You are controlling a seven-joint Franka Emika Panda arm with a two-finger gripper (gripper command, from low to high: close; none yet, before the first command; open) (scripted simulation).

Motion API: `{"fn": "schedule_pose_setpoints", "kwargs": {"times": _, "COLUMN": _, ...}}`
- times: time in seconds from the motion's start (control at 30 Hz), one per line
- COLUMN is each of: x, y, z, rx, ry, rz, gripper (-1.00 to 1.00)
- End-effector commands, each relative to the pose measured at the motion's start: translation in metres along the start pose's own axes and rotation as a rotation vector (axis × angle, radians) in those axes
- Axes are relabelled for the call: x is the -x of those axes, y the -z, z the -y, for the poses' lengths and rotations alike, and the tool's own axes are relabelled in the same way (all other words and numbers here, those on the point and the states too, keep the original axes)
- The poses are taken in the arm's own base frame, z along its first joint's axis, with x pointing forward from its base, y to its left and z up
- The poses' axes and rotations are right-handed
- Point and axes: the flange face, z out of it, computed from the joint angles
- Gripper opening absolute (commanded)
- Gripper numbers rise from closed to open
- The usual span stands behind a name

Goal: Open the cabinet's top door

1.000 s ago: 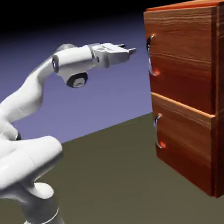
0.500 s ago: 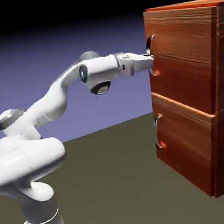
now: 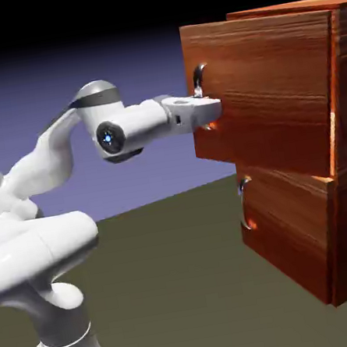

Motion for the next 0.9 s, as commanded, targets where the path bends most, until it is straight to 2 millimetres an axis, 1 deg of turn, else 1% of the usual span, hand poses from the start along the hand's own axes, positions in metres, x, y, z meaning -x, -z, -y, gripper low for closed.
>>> {"fn": "schedule_pose_setpoints", "kwargs": {"times": 0.0, "x": -0.002, "y": 0.007, "z": -0.002, "rx": -0.015, "ry": 0.000, "rz": 0.015, "gripper": -1.00}}
{"fn": "schedule_pose_setpoints", "kwargs": {"times": 0.23, "x": -0.020, "y": 0.048, "z": -0.020, "rx": -0.117, "ry": 0.000, "rz": 0.117, "gripper": -1.00}}
{"fn": "schedule_pose_setpoints", "kwargs": {"times": 0.5, "x": -0.043, "y": 0.087, "z": -0.043, "rx": -0.226, "ry": 0.000, "rz": 0.226, "gripper": -1.00}}
{"fn": "schedule_pose_setpoints", "kwargs": {"times": 0.67, "x": -0.061, "y": 0.110, "z": -0.061, "rx": -0.300, "ry": 0.000, "rz": 0.300, "gripper": -1.00}}
{"fn": "schedule_pose_setpoints", "kwargs": {"times": 0.87, "x": -0.087, "y": 0.137, "z": -0.087, "rx": -0.397, "ry": 0.000, "rz": 0.397, "gripper": -1.00}}
